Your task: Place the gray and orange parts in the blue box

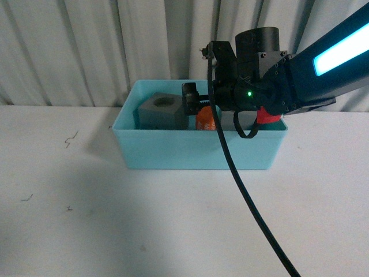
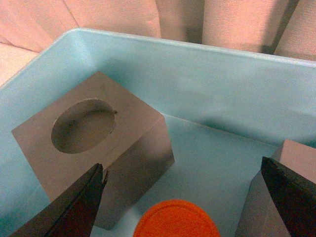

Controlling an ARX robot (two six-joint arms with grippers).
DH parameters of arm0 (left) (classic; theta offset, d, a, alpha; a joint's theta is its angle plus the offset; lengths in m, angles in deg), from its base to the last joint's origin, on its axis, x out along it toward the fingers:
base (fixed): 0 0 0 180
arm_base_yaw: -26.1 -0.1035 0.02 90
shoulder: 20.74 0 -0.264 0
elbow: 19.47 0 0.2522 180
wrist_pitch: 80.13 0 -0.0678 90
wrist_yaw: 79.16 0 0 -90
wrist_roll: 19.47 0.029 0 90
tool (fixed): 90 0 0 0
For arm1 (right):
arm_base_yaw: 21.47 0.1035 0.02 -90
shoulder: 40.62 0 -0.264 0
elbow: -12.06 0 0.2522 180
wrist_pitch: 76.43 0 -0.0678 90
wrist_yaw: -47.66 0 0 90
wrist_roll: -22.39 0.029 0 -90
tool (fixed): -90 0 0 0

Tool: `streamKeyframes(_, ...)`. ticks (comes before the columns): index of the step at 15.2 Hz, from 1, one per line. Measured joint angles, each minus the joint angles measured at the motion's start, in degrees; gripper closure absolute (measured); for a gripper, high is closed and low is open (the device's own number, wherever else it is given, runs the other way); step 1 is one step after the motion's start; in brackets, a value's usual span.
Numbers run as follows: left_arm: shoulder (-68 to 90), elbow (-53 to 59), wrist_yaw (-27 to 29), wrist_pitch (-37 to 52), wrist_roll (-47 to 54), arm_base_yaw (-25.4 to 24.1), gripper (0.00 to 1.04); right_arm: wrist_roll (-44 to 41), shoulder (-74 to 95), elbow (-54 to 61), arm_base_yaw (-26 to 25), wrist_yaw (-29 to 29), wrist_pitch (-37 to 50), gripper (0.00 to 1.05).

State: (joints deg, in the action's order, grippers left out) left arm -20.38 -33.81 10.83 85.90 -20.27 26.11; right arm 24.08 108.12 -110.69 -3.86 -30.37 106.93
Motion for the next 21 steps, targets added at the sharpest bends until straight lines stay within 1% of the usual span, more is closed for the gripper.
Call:
streamKeyframes(3, 0.00, 0.00, 0.02, 0.00, 0.00, 0.00, 0.07, -2.16, -4.98, 7.61, -0.50, -0.52, 4.83, 0.06)
streamKeyframes(5, 0.00, 0.00, 0.00, 0.00, 0.00, 0.00, 0.07, -7.32, -15.76, 19.06, -2.91, -1.16, 10.64, 0.06)
streamKeyframes(6, 0.00, 0.00, 0.00, 0.00, 0.00, 0.00, 0.07, -9.20, -21.03, 24.28, -4.42, -2.36, 13.00, 0.06)
streamKeyframes(7, 0.00, 0.00, 0.02, 0.00, 0.00, 0.00, 0.07, -10.67, -27.98, 31.54, -6.84, -4.02, 16.44, 0.06)
streamKeyframes(8, 0.00, 0.00, 0.02, 0.00, 0.00, 0.00, 0.07, -11.17, -37.44, 43.23, -10.40, -7.78, 21.90, 0.06)
streamKeyframes(9, 0.00, 0.00, 0.02, 0.00, 0.00, 0.00, 0.07, -9.55, -46.36, 56.61, -14.43, -11.91, 26.25, 0.06)
streamKeyframes(10, 0.00, 0.00, 0.02, 0.02, 0.00, 0.00, 0.07, -8.57, -51.80, 66.47, -16.31, -14.51, 27.19, 0.06)
streamKeyframes(11, 0.00, 0.00, 0.00, 0.02, 0.00, 0.00, 0.07, -7.72, -53.44, 75.63, -15.93, -14.84, 26.25, 0.06)
streamKeyframes(12, 0.00, 0.00, 0.00, 0.02, 0.00, 0.02, 0.07, -7.69, -52.13, 76.37, -15.30, -14.47, 26.10, 0.06)
streamKeyframes(13, 0.00, 0.00, 0.00, 0.00, 0.00, 0.02, 0.07, -5.53, -50.18, 78.40, -15.91, -13.00, 42.23, 0.17)
streamKeyframes(14, 0.00, 0.00, 0.15, -0.04, 0.00, 0.02, 0.07, -3.78, -51.54, 83.87, -17.40, -12.15, 51.43, 0.32)
streamKeyframes(15, 0.00, 0.00, 0.13, 0.00, 0.00, 0.02, 0.07, -3.15, -54.05, 87.91, -17.73, -12.13, 54.21, 0.43)
streamKeyframes(17, 0.00, 0.00, 0.00, 0.02, 0.00, 0.02, 0.07, -2.69, -62.25, 91.36, -17.64, -12.17, 50.12, 0.65)
streamKeyframes(19, 0.00, 0.00, 0.04, 0.00, 0.00, 0.02, 0.07, -2.58, -69.68, 95.45, -17.62, -12.09, 48.48, 0.89)
streamKeyframes(21, 0.00, 0.00, 0.02, 0.02, 0.00, 0.02, 0.07, -2.60, -73.66, 98.64, -17.62, -12.11, 46.29, 1.03)
